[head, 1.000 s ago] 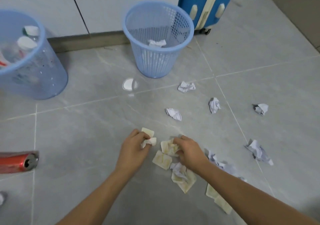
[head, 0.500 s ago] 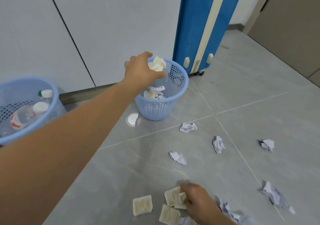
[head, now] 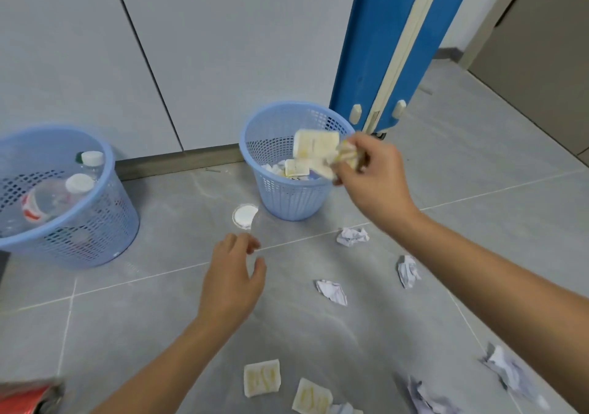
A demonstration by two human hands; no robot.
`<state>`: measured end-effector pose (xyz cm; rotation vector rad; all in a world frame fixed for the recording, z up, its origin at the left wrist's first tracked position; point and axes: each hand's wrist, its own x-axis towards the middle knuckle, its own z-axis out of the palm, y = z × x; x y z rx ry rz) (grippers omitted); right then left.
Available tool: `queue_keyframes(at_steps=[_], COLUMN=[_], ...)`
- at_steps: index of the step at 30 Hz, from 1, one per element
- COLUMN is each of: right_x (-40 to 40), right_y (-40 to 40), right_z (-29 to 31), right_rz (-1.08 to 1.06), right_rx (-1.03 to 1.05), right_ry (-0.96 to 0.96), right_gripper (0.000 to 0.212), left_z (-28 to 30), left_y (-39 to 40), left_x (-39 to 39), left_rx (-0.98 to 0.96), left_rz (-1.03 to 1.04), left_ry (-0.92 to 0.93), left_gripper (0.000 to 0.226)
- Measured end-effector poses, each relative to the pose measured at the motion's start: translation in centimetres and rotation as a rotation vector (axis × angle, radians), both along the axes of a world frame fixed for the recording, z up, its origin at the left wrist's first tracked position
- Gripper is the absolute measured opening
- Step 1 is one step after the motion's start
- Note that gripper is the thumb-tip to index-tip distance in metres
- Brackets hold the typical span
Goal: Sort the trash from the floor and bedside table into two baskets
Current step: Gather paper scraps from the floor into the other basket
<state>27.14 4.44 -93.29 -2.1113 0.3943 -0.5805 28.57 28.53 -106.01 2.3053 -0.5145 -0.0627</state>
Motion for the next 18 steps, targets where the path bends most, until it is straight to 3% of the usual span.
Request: queue_keyframes(at_steps=[2,4,7,9,14,16,18], right_x=[4.4,7.7,9.6,9.2,1.8,-2.4,-6.3], right_y=[-0.7,-1.0,-0.8,-0.8,-1.6,-3.3,-6.0], right_z=[0.6,0.1,-1.1,-1.5,-3.6,-6.9,-11.0], right_rz=[-0.059,-0.053,0.042,0.037,-0.108,-0.147,-0.183], right_rx=[-0.002,0.006,-0.1,-0.24,-0.27,-0.313,-0.328], right_ry=[-0.034,0.066,0.357,0.382,0.01,0.072,0.262], right_gripper=[0.013,0.013,0.064,0.078,0.028,0.025,0.029], left_z=[-1.7,-3.2,-4.5,-4.8,-5.5,-5.7,-6.1], left_y=[0.8,1.3,1.1,0.6,-2.2,-4.0,-6.2], left_x=[-1.6,-3.2,-4.7,-5.2,-5.8,-5.7,-5.6], left_rx=[0.074,0.162,0.253,0.254,0.248,0.252,0.26], left_rz=[-0.023,-0.061,-0.112,-0.123,-0.175,-0.202,-0.24], left_ry=[0.098,0.201,0.282,0.294,0.262,0.23,0.204], left_gripper=[0.017,0.024,0.036,0.038,0.039,0.044,0.051])
